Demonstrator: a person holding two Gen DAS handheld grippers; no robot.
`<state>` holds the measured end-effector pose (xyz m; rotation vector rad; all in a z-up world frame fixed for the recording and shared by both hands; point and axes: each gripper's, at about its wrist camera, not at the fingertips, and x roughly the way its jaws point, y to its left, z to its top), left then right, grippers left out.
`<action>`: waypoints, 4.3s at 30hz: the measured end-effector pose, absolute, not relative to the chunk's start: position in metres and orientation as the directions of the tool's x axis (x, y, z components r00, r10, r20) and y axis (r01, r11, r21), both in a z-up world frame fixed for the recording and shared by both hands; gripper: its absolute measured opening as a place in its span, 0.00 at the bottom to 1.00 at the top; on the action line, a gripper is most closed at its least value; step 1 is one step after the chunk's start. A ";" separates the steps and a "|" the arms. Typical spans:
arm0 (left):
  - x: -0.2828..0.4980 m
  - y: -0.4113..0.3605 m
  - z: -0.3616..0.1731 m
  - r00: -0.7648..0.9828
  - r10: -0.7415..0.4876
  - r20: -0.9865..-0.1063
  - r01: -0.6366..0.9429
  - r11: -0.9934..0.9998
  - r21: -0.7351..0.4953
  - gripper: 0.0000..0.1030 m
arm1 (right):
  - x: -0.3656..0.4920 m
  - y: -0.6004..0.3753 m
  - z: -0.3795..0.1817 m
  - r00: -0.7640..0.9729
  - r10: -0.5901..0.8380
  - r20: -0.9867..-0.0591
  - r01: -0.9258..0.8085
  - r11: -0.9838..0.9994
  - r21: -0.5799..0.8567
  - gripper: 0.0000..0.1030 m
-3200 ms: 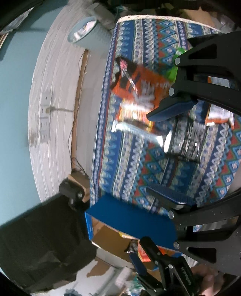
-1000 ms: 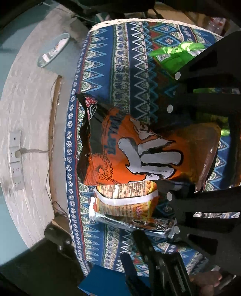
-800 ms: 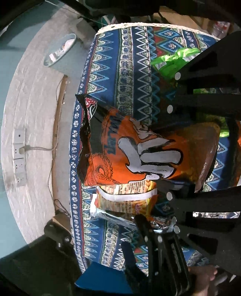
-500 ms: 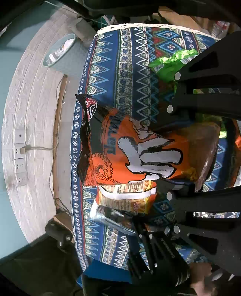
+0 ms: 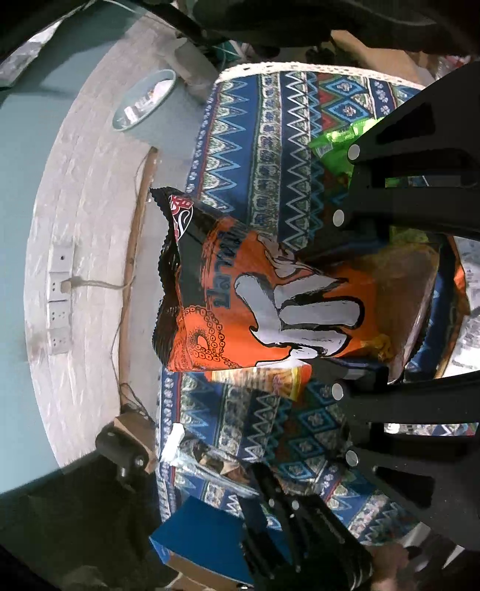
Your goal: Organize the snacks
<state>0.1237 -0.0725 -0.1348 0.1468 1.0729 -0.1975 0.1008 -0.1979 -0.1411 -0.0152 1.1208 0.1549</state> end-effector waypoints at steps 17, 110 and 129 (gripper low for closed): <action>0.078 -0.030 -0.068 0.573 -0.045 -0.819 0.192 0.978 0.081 0.28 | 0.076 -0.157 -0.098 0.477 0.164 -0.864 -0.233 0.971 0.057 0.39; 0.019 0.164 -0.026 0.592 0.117 -0.798 -0.156 0.987 0.028 0.74 | 0.082 0.083 -0.050 0.387 0.365 -0.847 -0.533 0.838 0.118 0.70; 0.033 0.062 -0.033 0.574 0.058 -0.817 0.047 0.993 0.104 0.75 | 0.059 -0.038 -0.050 0.415 0.322 -0.851 -0.411 0.901 0.140 0.71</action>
